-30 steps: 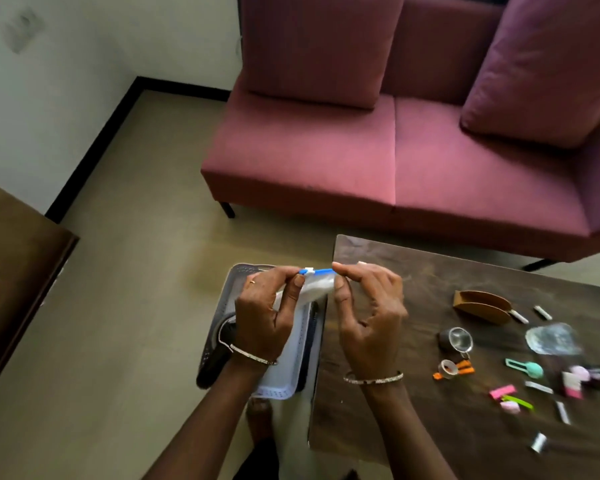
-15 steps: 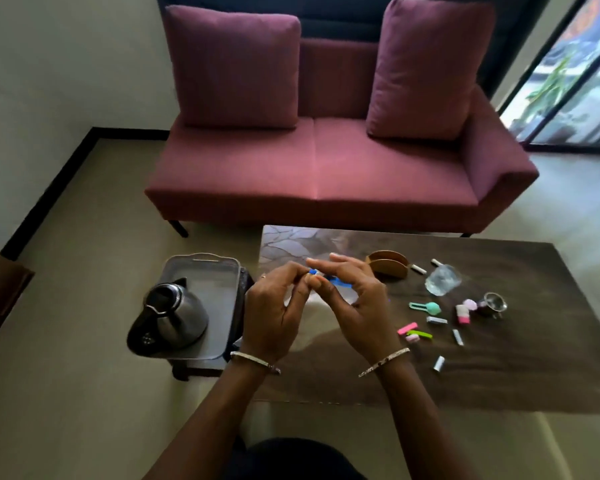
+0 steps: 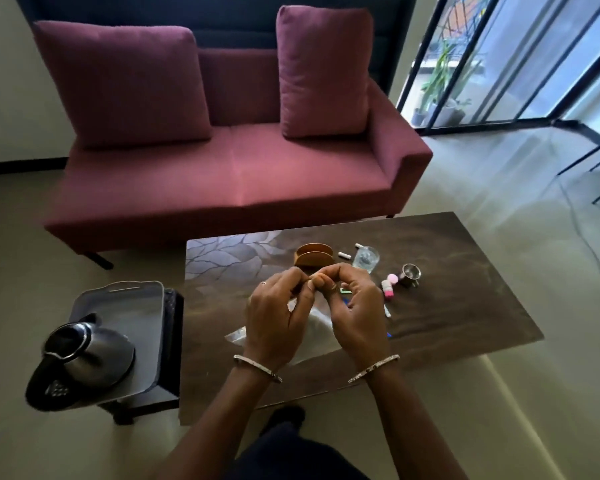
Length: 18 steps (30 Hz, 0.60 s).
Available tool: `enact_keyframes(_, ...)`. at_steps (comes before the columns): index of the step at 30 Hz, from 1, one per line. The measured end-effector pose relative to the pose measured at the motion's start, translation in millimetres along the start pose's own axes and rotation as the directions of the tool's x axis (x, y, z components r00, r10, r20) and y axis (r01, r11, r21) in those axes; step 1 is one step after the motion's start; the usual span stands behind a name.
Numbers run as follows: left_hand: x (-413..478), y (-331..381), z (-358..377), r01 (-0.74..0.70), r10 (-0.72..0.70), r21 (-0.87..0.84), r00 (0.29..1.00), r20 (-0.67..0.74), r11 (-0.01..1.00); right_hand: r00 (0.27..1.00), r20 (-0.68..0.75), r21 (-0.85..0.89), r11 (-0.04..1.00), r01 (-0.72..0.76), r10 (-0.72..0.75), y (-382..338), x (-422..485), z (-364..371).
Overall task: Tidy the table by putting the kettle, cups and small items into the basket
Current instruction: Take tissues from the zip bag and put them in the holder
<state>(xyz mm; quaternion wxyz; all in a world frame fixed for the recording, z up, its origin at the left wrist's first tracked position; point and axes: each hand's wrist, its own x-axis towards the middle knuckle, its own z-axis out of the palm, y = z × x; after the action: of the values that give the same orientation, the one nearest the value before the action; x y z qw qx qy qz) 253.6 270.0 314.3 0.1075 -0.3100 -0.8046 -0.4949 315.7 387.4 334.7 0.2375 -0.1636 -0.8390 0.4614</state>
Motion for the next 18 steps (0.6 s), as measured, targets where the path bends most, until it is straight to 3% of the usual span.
enact_keyframes(9, 61, -2, 66, 0.096, -0.105, -0.121, 0.992, -0.068, 0.988, 0.992, -0.071, -0.234, 0.969, 0.084, -0.103, 60, 55, -50)
enact_keyframes(13, 107, -18, 91, 0.253, -0.296, -0.304, 0.949, -0.105, 0.918, 0.988, -0.122, -0.291, 0.955, 0.057, -0.097, 93, 94, -91)
enact_keyframes(18, 147, -32, 117, 0.307, -0.377, -0.427, 0.922, -0.087, 0.850, 0.992, -0.103, -0.373, 0.927, 0.034, -0.078, 119, 135, -124)
